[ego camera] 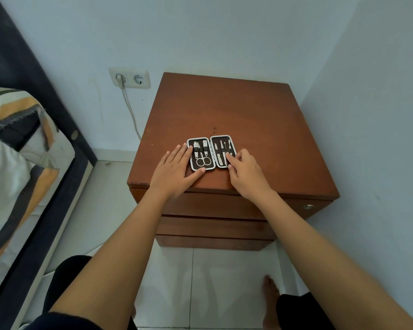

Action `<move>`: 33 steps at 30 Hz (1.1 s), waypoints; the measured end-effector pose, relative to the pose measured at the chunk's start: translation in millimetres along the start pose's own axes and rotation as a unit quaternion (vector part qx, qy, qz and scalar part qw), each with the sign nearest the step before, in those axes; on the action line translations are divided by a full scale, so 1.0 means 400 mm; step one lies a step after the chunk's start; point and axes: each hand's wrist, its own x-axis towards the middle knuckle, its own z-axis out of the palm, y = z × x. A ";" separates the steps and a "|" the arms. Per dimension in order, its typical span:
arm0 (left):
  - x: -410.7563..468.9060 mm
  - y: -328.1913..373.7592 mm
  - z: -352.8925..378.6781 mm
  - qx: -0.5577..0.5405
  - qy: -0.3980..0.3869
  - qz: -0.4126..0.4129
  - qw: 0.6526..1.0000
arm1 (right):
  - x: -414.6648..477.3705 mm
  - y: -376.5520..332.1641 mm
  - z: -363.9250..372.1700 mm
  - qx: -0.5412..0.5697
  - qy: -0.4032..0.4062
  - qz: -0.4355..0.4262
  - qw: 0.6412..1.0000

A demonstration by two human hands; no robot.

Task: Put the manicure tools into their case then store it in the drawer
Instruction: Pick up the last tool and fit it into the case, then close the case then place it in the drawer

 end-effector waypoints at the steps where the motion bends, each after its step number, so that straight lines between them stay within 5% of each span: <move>1: 0.000 0.000 0.000 -0.004 0.000 0.000 1.000 | 0.000 0.000 0.000 0.005 0.000 0.000 1.000; 7: 0.011 0.002 -0.012 -0.075 -0.006 -0.018 0.997 | 0.000 0.015 -0.022 0.158 0.077 0.054 0.983; 21: 0.068 0.015 -0.043 -0.091 -0.018 -0.032 0.995 | 0.069 0.020 -0.022 0.114 0.083 0.136 0.981; 33: 0.026 0.101 0.021 -0.256 0.088 -0.035 0.962 | 0.047 0.034 -0.092 0.085 0.173 -0.052 0.980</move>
